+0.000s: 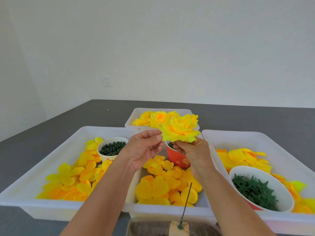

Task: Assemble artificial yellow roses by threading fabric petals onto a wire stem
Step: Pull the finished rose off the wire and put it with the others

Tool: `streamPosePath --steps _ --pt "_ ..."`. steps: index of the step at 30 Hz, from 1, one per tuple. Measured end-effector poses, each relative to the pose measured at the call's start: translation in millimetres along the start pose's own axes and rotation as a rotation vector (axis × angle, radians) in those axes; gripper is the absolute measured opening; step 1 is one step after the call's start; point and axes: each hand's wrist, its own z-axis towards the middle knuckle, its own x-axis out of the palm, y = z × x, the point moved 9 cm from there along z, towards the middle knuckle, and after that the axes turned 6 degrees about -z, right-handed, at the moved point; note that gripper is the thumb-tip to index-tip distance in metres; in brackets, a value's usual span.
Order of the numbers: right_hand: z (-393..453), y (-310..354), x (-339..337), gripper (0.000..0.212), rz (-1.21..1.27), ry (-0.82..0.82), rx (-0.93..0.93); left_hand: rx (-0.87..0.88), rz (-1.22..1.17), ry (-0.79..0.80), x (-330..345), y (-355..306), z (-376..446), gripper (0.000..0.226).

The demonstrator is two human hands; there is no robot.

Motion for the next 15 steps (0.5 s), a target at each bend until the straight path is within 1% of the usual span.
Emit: streamPosePath --steps 2,4,5,7,8,10,11,12,14,15 --pt "-2.3 -14.3 10.2 0.008 0.137 0.079 0.138 -0.011 0.001 -0.005 2.4 4.5 -0.3 0.014" --pt "-4.4 -21.9 16.2 0.007 0.203 0.122 0.221 -0.025 -0.011 -0.003 3.8 8.9 0.6 0.012" --pt "-4.5 -22.4 17.0 0.008 0.212 0.124 0.227 -0.038 -0.019 0.006 5.2 10.8 0.6 0.010" --pt "-3.3 -19.1 15.6 0.012 0.199 0.102 0.188 -0.074 -0.019 0.021 6.1 15.1 0.9 0.003" --pt "-2.8 -16.2 14.2 0.014 0.176 0.086 0.155 -0.098 -0.019 0.020 5.5 17.2 0.5 0.005" --pt "-2.5 -11.1 10.9 0.016 0.083 0.050 0.090 -0.149 -0.036 0.017 3.6 20.8 -1.5 0.018" --pt "-2.7 -8.7 9.2 0.017 0.035 0.033 0.062 -0.165 -0.048 0.019 2.7 22.1 -2.5 0.020" --pt "-3.0 -6.0 7.6 0.022 -0.004 0.018 0.034 -0.171 -0.057 0.024 2.2 22.7 -3.3 0.018" --pt "-3.7 -0.5 5.3 0.033 -0.079 -0.001 -0.023 -0.166 -0.059 0.017 -0.1 22.6 -4.5 0.006" --pt "-4.4 2.4 5.1 0.035 -0.107 0.000 -0.048 -0.150 -0.059 0.008 -0.9 21.0 -5.0 0.006"
